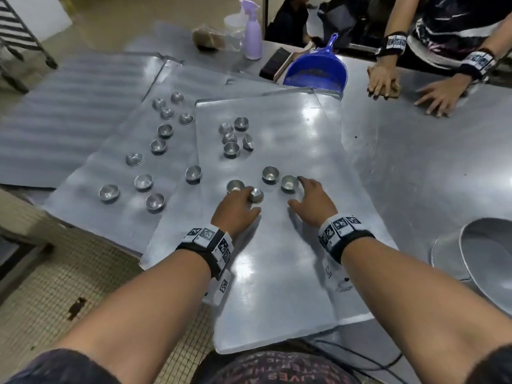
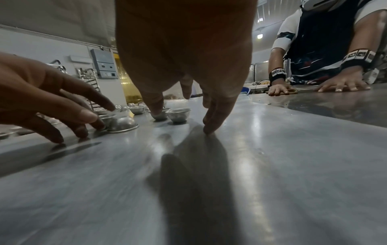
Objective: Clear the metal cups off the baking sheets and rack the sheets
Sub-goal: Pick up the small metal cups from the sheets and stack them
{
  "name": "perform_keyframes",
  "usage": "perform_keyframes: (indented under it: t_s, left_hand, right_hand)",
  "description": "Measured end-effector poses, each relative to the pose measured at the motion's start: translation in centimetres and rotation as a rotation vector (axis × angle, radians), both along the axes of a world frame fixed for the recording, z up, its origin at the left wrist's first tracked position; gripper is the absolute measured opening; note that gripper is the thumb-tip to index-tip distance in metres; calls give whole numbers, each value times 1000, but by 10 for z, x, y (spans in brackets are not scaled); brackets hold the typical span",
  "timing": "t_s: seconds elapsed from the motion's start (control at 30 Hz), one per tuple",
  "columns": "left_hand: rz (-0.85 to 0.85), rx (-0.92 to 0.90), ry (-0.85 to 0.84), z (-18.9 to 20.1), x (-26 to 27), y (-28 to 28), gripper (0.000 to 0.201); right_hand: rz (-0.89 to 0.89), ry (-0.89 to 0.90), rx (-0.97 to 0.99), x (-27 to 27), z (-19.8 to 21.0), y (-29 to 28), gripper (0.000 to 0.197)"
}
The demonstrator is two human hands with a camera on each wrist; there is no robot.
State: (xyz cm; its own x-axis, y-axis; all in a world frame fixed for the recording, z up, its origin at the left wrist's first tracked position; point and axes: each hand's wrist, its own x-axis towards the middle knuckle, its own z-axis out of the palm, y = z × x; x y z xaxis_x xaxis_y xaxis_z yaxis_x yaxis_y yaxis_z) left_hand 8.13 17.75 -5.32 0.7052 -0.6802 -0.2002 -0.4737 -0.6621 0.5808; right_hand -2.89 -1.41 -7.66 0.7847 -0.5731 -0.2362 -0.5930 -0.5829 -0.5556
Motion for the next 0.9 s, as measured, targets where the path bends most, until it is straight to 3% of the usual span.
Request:
perform_keyframes:
  t_s: [0.2, 0.67, 0.8, 0.9]
  left_hand:
    - [-73, 108, -51, -17, 21, -13, 61]
    - [-119, -8, -24, -15, 27, -8, 21]
    - [-210, 63, 4, -16, 28, -7, 46]
    - [-230, 112, 15, -17, 29, -6, 38]
  right_hand:
    - [-24, 45, -47, 12, -5, -4, 75]
    - [10, 96, -91, 34, 0, -4, 73]
    - [47, 137, -129, 36, 3, -1, 68]
    - [77, 157, -169, 34, 4, 1, 55]
